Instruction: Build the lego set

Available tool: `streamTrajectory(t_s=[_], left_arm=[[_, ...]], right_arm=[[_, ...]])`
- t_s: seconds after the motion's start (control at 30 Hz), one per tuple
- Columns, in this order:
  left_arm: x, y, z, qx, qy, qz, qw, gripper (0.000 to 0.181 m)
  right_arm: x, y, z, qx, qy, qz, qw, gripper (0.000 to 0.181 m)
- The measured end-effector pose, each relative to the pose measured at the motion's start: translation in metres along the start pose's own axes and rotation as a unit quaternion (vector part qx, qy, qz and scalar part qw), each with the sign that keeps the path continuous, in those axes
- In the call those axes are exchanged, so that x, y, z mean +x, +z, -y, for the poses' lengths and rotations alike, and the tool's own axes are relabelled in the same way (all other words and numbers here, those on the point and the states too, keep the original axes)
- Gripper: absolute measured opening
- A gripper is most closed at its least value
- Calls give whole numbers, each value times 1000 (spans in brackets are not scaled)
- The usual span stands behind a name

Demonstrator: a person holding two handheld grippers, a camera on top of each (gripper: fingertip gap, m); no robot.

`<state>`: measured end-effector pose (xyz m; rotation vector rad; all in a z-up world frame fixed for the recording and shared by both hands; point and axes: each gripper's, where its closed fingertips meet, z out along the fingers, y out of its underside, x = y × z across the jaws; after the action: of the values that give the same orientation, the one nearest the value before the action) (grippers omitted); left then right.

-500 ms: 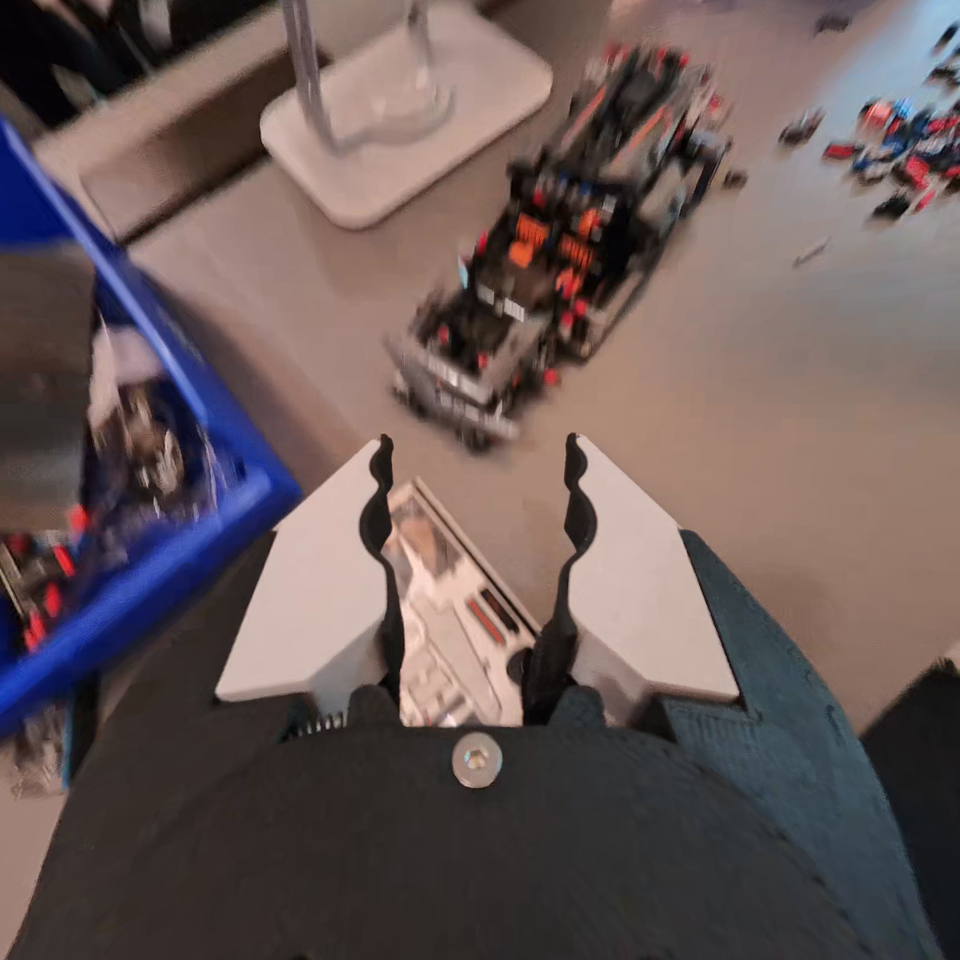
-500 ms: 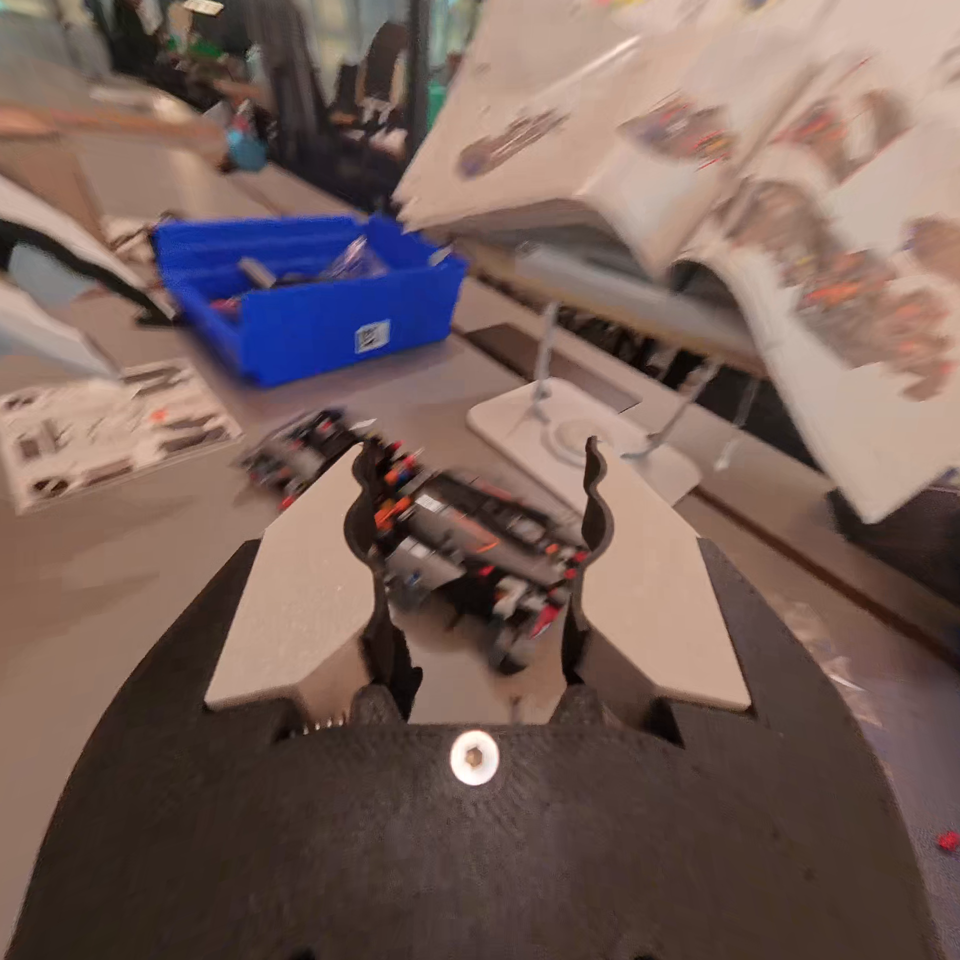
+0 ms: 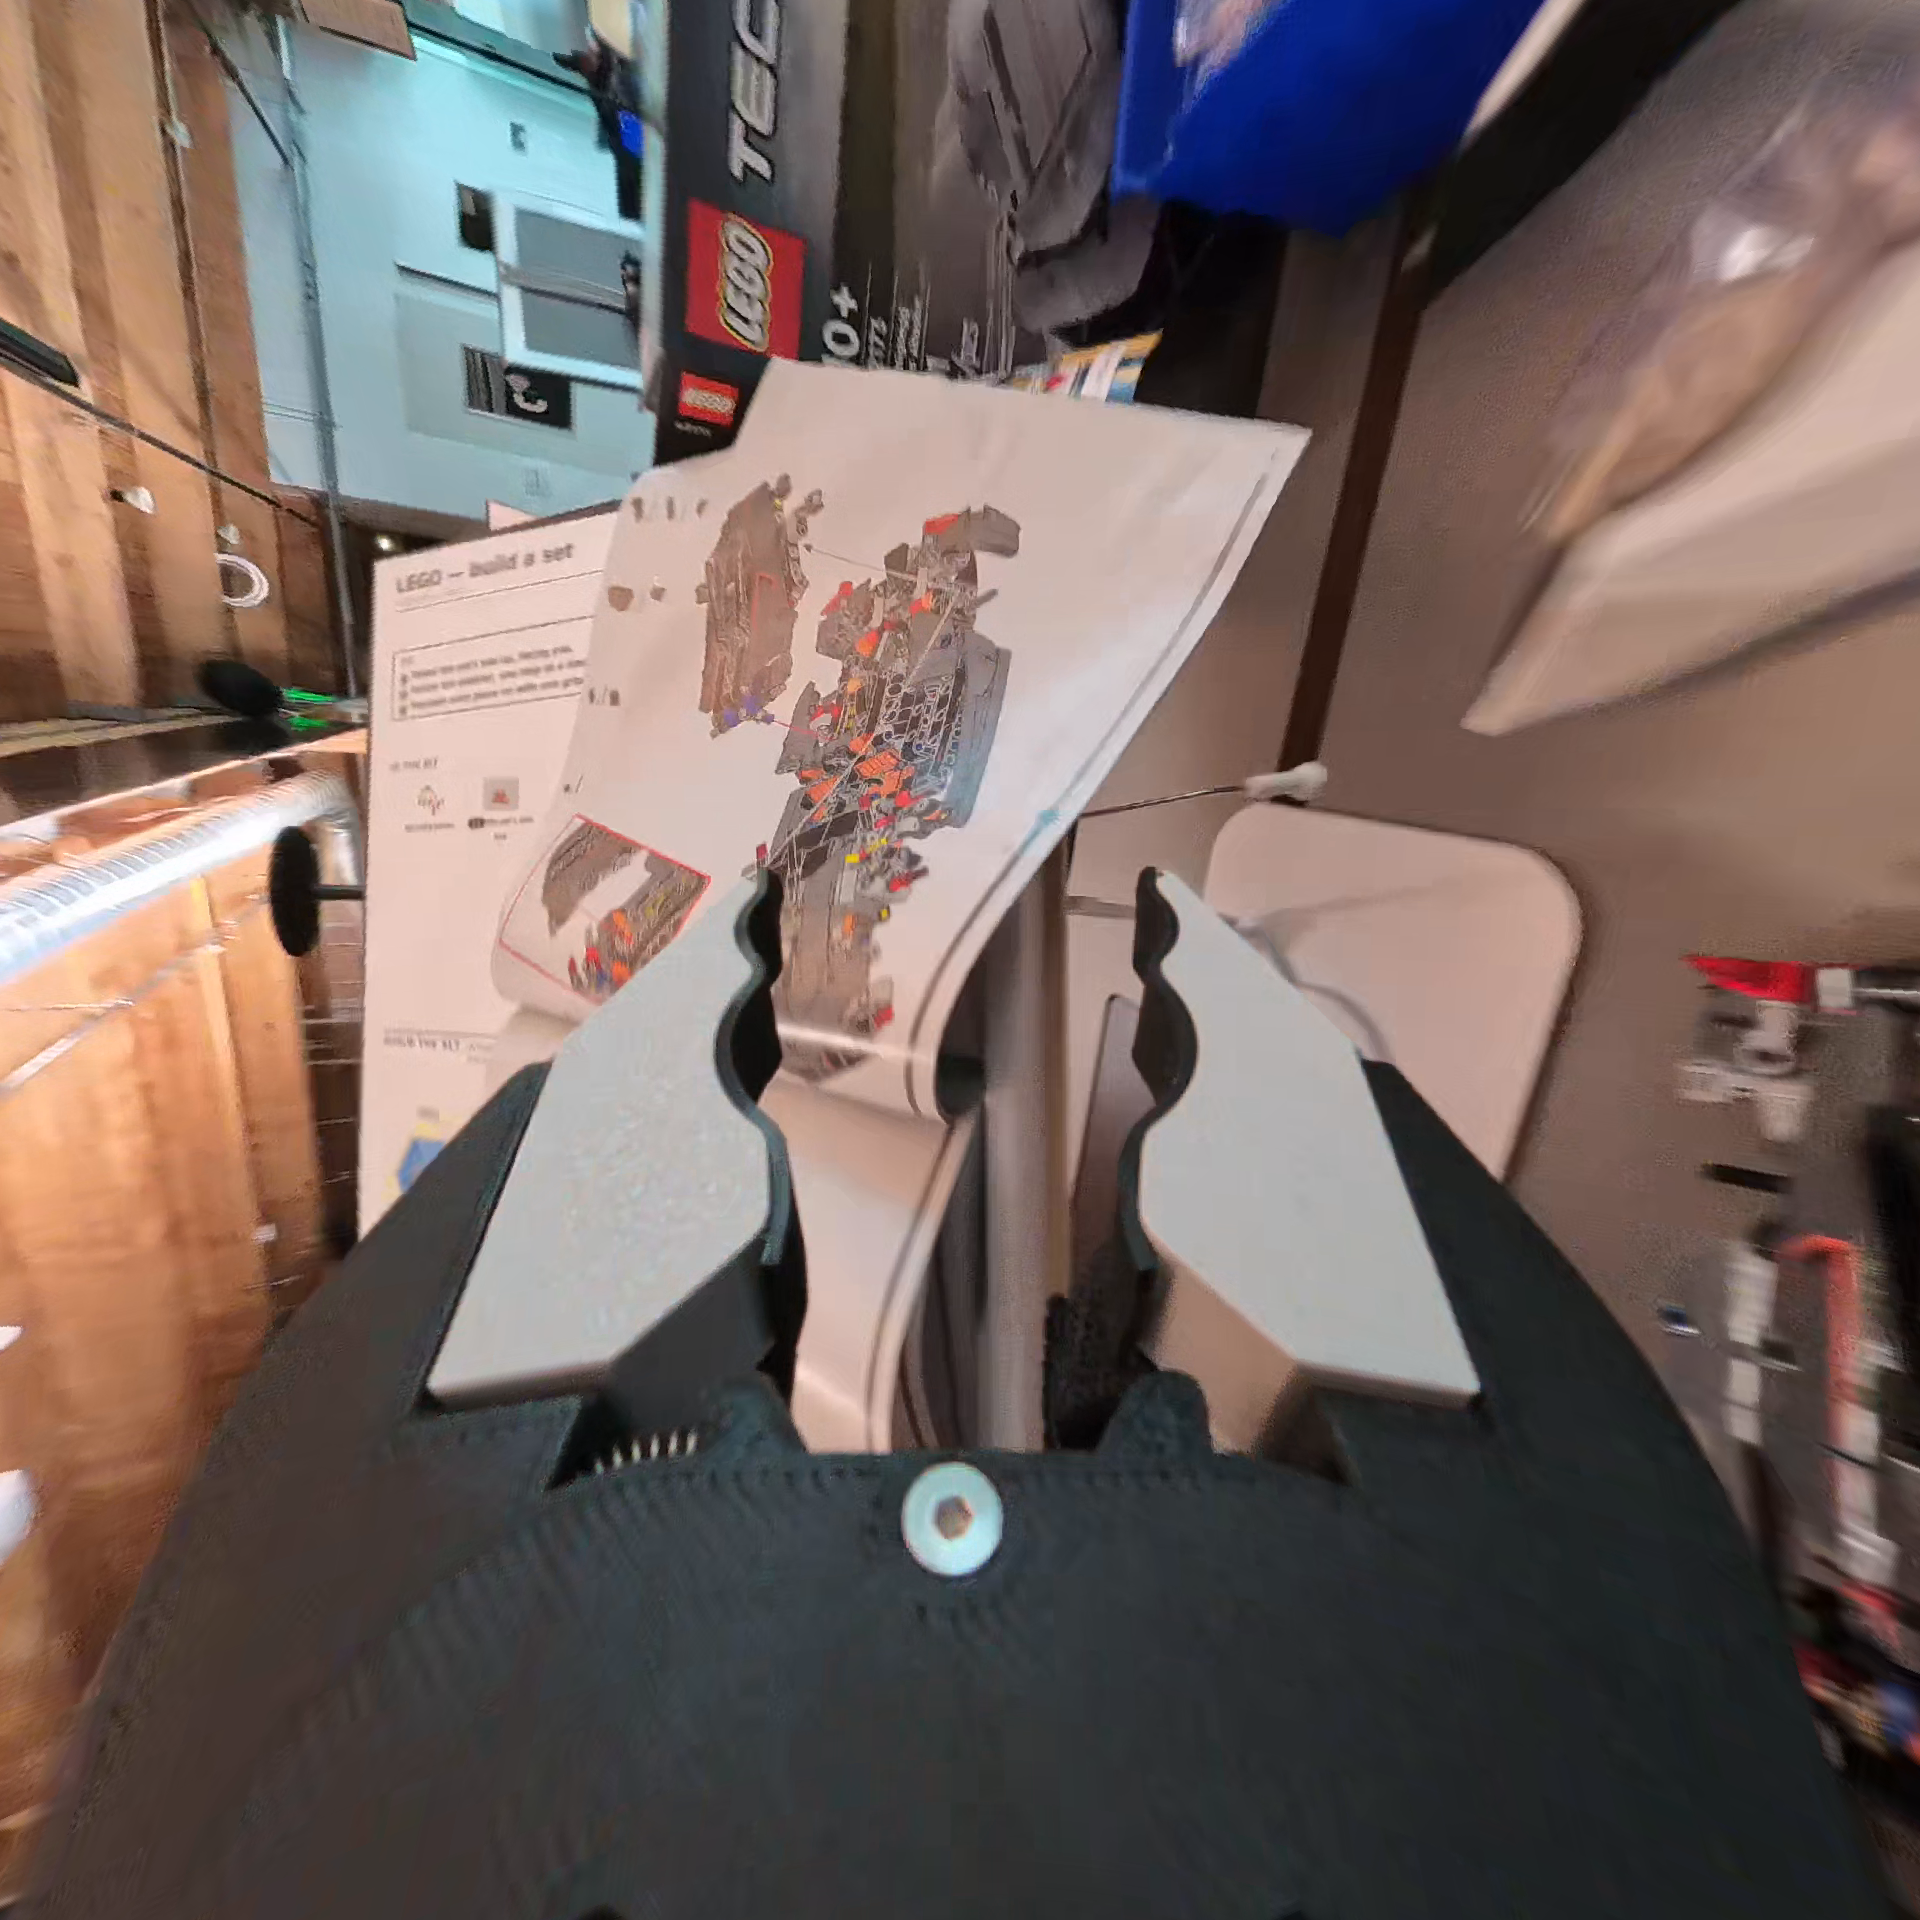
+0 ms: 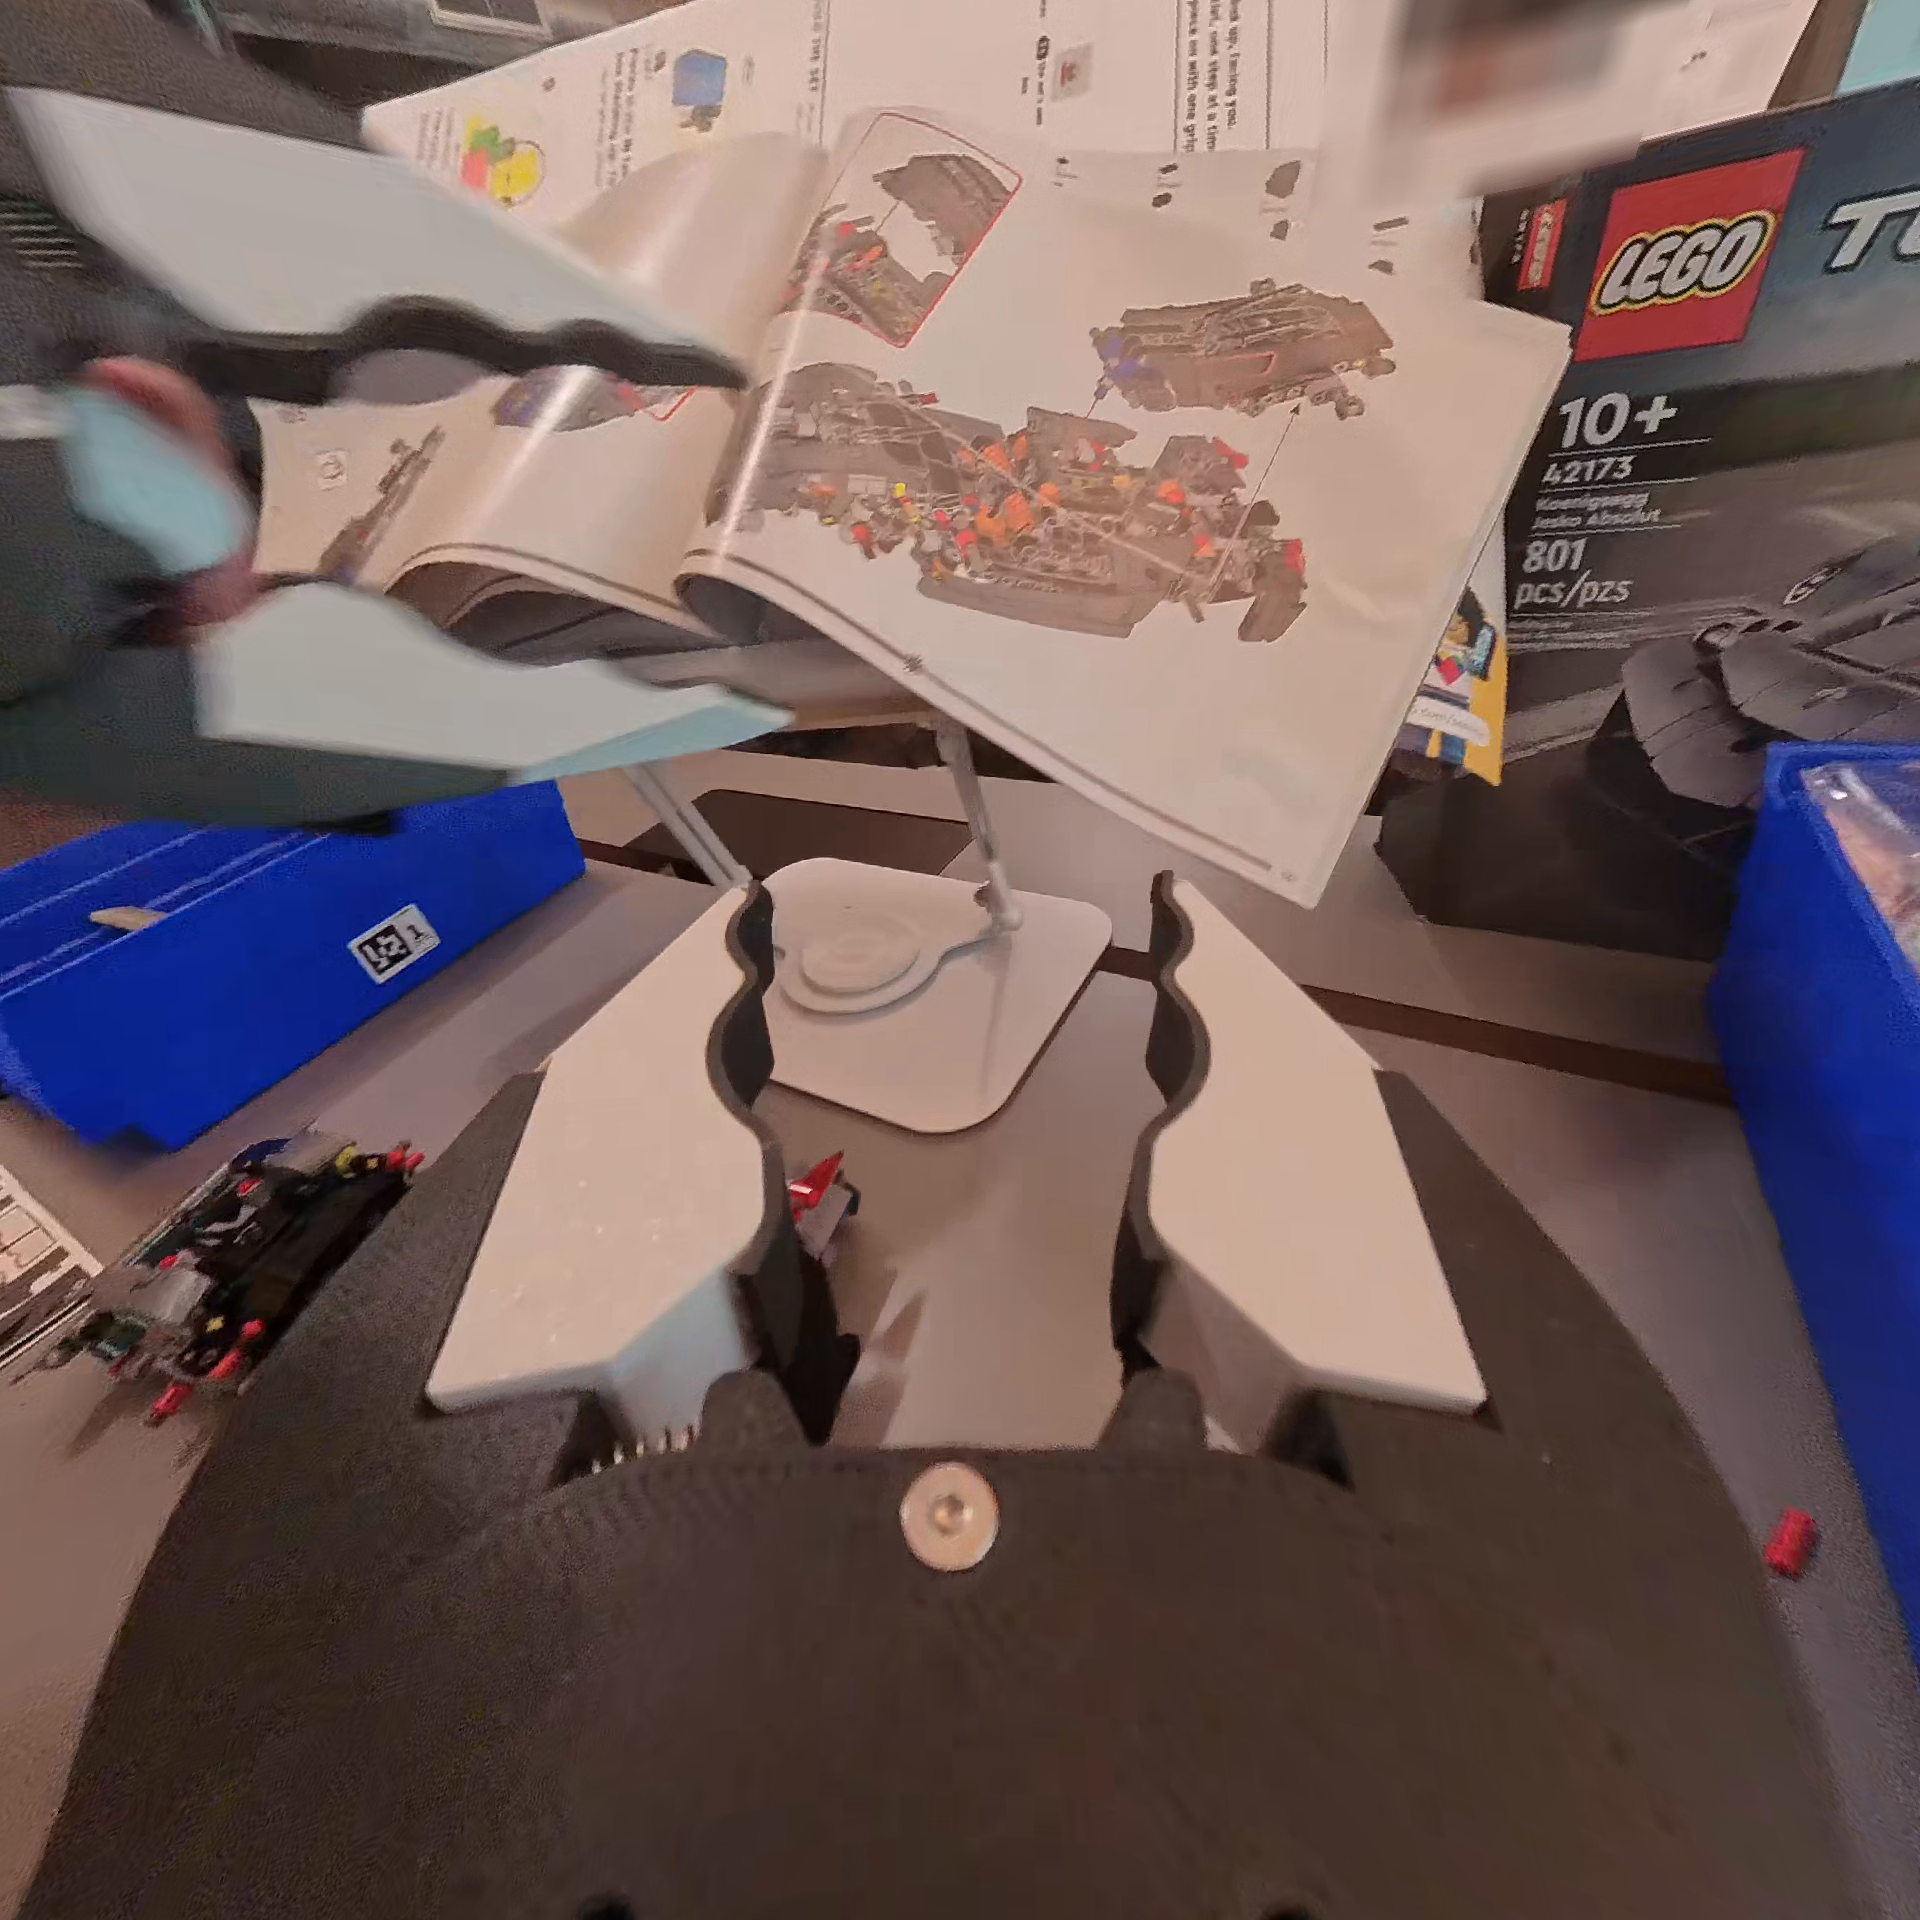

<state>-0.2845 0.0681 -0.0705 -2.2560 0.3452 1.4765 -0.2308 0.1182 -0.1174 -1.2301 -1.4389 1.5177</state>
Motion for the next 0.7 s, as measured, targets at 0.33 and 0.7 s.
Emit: streamTrajectory(t_s=[0.33, 0.7], left_arm=[[14, 46, -19, -51, 24, -26, 998, 8], [6, 38, -10, 18, -131, -48, 990, 0]], right_arm=[[-37, -7, -34, -12, -45, 46, 998, 65], [-30, -16, -31, -1, -29, 53, 998, 60]])
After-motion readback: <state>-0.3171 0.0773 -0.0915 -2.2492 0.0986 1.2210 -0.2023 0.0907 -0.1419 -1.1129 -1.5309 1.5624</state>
